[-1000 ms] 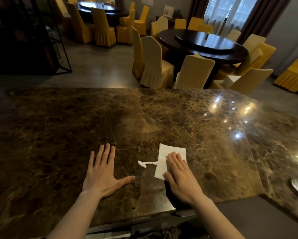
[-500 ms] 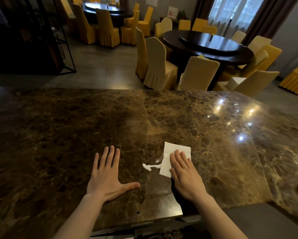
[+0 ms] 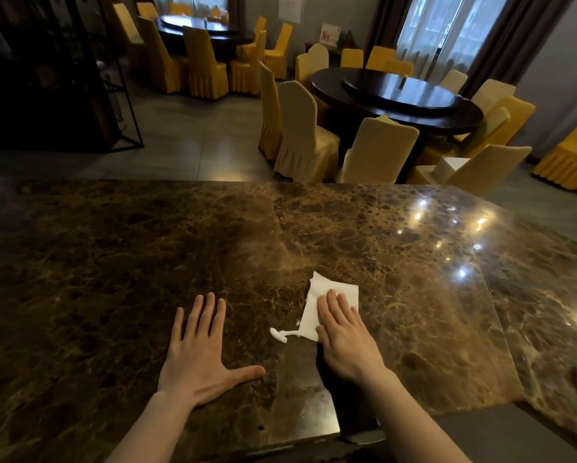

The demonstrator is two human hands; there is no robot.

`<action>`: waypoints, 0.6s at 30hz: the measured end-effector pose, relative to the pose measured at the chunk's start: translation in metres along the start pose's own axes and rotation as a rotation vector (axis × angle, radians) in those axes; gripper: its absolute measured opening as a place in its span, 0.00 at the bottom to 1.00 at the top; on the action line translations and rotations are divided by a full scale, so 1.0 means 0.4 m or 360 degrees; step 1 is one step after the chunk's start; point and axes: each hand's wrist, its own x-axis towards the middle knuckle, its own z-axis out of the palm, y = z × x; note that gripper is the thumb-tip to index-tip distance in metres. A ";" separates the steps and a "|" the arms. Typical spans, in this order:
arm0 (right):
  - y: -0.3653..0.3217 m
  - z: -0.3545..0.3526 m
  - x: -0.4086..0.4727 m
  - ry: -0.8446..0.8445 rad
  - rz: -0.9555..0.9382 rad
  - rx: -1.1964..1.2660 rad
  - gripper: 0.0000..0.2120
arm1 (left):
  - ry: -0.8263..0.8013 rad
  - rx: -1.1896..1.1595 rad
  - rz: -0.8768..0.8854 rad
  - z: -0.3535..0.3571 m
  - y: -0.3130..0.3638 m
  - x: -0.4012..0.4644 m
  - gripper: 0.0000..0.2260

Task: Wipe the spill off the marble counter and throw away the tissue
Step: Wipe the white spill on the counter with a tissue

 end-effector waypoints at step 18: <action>0.003 0.037 -0.055 0.0053 -0.0064 -0.0036 0.29 | -0.0015 -0.0083 -0.0002 -0.009 0.000 -0.001 0.68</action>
